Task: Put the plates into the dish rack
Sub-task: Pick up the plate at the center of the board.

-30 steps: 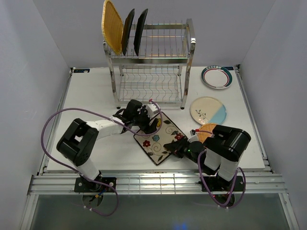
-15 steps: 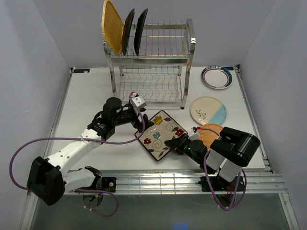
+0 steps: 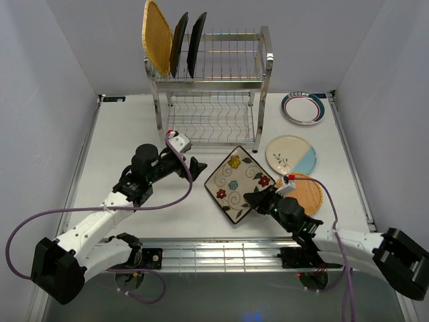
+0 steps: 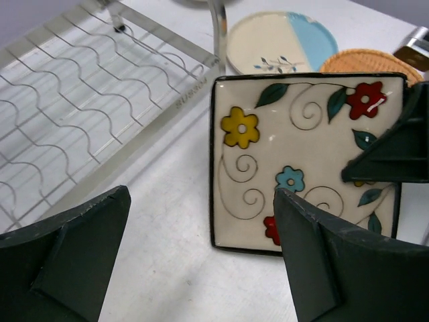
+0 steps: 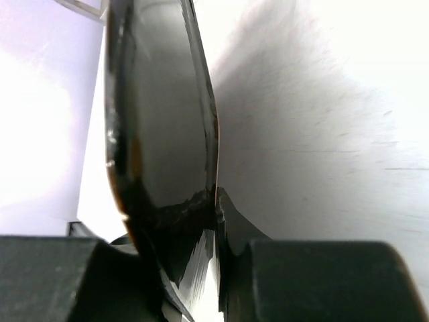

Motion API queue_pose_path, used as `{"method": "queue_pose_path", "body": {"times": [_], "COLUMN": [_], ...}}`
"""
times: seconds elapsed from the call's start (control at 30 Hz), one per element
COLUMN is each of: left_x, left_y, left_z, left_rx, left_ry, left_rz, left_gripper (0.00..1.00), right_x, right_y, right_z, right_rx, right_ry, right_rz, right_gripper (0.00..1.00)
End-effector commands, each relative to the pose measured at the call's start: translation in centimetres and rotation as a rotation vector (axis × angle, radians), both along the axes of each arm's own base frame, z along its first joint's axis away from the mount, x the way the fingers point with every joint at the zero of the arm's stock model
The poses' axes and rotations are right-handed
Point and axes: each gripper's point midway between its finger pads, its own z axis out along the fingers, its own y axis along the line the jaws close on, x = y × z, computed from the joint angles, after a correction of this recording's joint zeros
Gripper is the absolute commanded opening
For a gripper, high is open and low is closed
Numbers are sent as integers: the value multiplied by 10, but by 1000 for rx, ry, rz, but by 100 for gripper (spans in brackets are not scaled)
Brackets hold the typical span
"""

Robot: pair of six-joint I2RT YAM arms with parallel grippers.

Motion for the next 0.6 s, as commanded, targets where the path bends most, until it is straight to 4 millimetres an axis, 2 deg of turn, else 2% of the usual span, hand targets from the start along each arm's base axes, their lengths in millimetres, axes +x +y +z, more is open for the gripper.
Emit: {"method": "queue_pose_path", "body": {"times": [0.0,0.07,0.17,0.3,0.33,0.53,0.57], "left_x": [9,9,12,13,14,23,24], "left_y": [14,15,17,18,20,28,29], "left_z": [28,29,28,28,27,27,26], "left_rx": [-59,-62,-62,-63,-62,-58,-56], "left_ry": [-90,-91,-91,-97,-98,-112,-110], "left_rz": [95,103,115,124,132,198,206], "left_gripper": [98,98,98,98,98,98,98], "right_x": [1,1,6,9,11,14,15], "right_y": [-32,-36,-34,-30,-27,-23,-22], "right_z": [-7,-7,18,41,53,88,101], "right_rx": [-105,-172,-184,-231,-228,-257,-244], "right_ry": [-106,-124,-173,-236,-258,-323,-342], "right_rz": [-66,-57,-55,-25,-22,1,-2], "right_gripper": [8,8,8,8,8,8,8]}}
